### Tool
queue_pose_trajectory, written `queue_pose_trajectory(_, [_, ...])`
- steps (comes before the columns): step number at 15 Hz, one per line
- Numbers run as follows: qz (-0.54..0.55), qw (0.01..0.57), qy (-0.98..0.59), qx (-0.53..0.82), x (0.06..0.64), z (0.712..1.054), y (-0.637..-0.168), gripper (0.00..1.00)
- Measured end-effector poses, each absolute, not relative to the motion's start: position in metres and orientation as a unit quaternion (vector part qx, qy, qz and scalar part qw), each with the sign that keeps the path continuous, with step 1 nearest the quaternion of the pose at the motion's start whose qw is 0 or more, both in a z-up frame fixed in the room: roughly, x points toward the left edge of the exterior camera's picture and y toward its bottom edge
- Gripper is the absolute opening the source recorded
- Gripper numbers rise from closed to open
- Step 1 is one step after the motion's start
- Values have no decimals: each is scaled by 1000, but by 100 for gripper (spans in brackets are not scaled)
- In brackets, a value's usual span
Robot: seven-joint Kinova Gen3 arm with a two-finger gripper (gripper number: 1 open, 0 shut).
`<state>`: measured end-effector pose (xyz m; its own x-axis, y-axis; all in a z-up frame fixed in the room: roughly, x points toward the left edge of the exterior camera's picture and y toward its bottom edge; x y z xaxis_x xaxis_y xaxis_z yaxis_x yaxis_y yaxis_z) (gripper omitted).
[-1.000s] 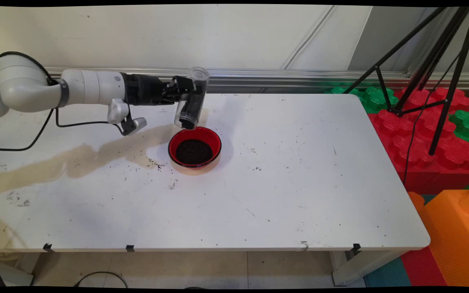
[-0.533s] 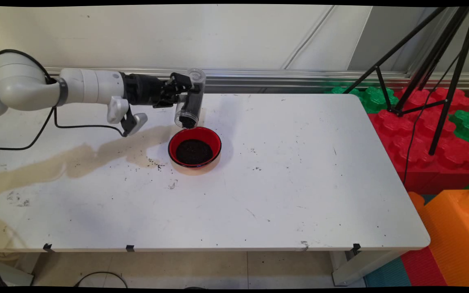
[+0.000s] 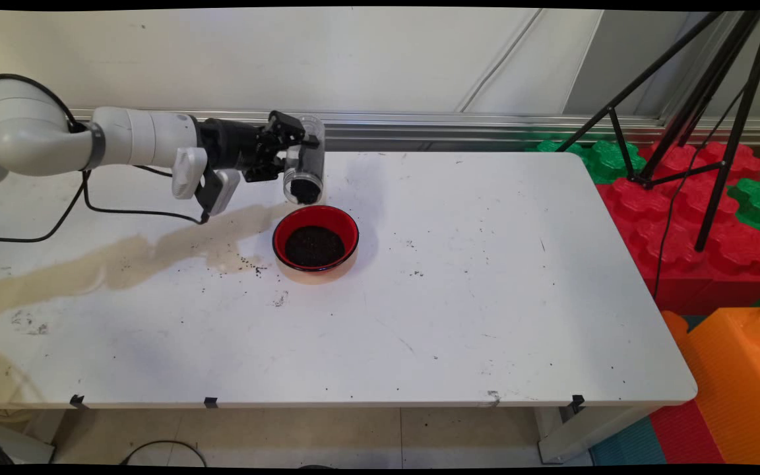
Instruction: Pour the black seasoning powder in the red bowl
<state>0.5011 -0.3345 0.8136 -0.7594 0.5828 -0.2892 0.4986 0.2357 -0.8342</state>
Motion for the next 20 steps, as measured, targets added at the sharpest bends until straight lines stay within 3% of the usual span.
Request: queue_pose_trajectory(20, [464, 190, -863, -59, 490, 844, -333, 0])
